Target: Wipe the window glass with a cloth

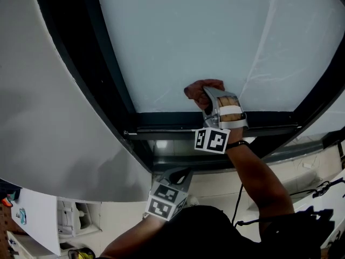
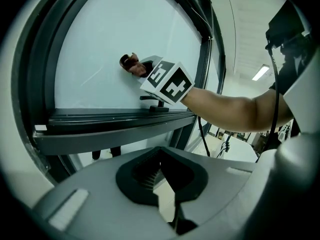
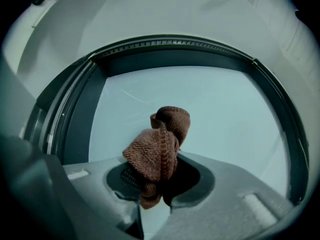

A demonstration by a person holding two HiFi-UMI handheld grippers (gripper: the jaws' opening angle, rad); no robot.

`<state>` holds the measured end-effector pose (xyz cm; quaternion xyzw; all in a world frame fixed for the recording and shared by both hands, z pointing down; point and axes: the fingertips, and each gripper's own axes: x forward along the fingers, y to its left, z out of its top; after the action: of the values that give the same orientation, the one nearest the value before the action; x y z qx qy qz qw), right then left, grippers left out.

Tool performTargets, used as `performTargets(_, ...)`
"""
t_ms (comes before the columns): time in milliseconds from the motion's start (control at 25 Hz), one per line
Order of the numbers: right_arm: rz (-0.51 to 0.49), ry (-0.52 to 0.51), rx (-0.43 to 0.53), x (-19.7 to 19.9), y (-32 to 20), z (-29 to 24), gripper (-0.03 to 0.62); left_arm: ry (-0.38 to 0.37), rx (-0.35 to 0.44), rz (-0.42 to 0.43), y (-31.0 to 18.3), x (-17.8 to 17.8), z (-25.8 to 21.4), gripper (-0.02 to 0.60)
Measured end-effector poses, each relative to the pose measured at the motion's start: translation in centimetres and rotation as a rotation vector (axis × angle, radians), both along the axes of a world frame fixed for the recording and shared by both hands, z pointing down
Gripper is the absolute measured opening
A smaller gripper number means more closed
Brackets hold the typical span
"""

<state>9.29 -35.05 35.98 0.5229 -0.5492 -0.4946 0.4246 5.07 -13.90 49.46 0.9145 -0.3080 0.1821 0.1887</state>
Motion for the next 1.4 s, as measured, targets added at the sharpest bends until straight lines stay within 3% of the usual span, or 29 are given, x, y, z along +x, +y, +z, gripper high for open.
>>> performTargets(960,0.021,0.066,-0.162,0.2,0.0,8.9,0.087,-0.004,-0.006,0.004,-0.2,-0.3,0.5,0.017)
performTargets(1160,0.022,0.067,-0.157,0.3,0.0,9.2,0.087,-0.001,-0.015,0.011,-0.3,0.1,0.6,0.017)
performTargets(1400,0.013,0.138,-0.122,0.2,0.1,9.5,0.087,-0.001,-0.015,0.015,-0.5,0.4,0.6,0.017)
